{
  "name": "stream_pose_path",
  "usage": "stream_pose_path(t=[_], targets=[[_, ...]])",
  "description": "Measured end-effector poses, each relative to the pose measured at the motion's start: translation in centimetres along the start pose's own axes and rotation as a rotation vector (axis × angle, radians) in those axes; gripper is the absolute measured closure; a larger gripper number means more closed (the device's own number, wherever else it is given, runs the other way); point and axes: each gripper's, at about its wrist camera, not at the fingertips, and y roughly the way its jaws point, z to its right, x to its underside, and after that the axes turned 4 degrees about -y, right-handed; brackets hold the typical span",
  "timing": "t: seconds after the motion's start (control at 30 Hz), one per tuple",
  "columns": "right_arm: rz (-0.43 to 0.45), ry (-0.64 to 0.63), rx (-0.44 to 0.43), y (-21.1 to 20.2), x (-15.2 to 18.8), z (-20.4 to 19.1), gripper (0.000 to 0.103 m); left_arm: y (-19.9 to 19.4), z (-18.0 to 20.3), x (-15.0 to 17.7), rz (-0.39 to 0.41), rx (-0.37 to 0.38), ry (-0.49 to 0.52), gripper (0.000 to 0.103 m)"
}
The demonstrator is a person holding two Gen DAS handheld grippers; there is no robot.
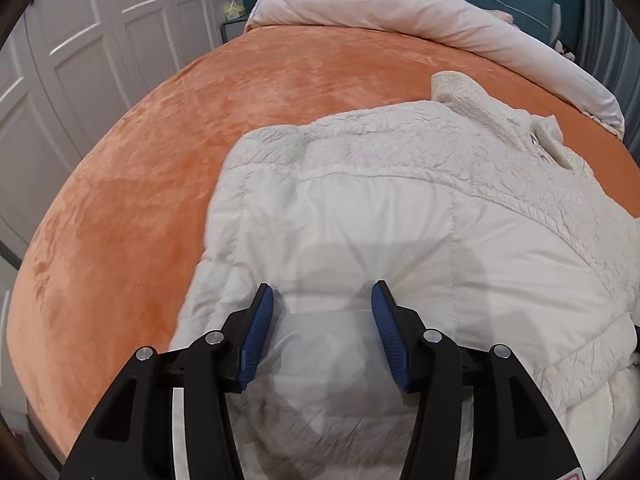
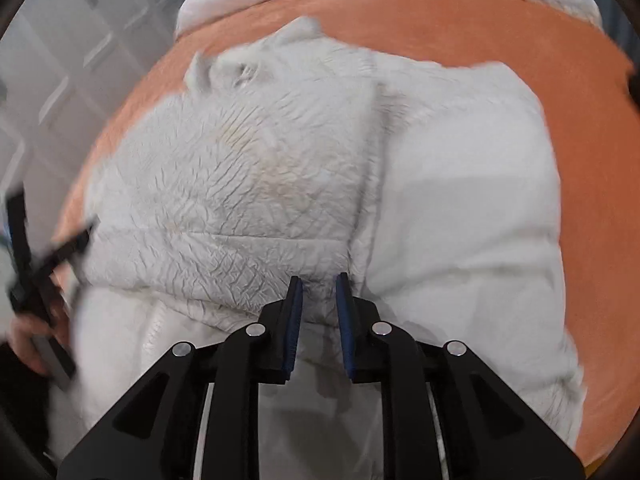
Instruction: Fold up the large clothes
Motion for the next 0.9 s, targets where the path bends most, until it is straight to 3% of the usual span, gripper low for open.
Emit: stream_pose_path(t=[0.13,0.2,0.3,0.37,0.5,0.67,0.77,0.9], targets=[[0.032,0.005,-0.004,-5.9,1.7,0.2,0.082,-4.3,-2.1,1.4,-0.013,0.056,-0.011,0.05],[0.05,-0.018,0.001,-8.8,3.3,0.7,0.063,-7.6,-3.7,2.9,-0.036,0.112,-0.006,0.04],[0.049,-0.041,-0.003,-13.2,7.3,1.9,0.048,-11.5,-6.3,5.8,-0.082,0.18,0.007,0.033],[-0.005,-0.048,0.002,-15.4,10.5,3.4,0.042,-13.6,-7.8,8.1,-0.131,0.188,0.002,0.031],[-0.112,-0.052,0.028,-18.0,16.6,5.5,0.038,-16.5,-10.3,13.1,-0.255,0.196,-0.026,0.031],[-0.244,0.01,-0.106,-18.2,22.8,5.5,0.037,-18.6,-11.5,17.7,-0.394,0.264,-0.134,0.031],[-0.236,-0.021,-0.163,-18.7,24.7,3.8,0.03,-19.7,-11.2,19.6,-0.421,0.301,-0.165,0.03],[-0.199,-0.008,-0.195,-18.2,25.2,2.1,0.031,-20.5,-10.2,20.8,-0.409,0.312,-0.132,0.03]])
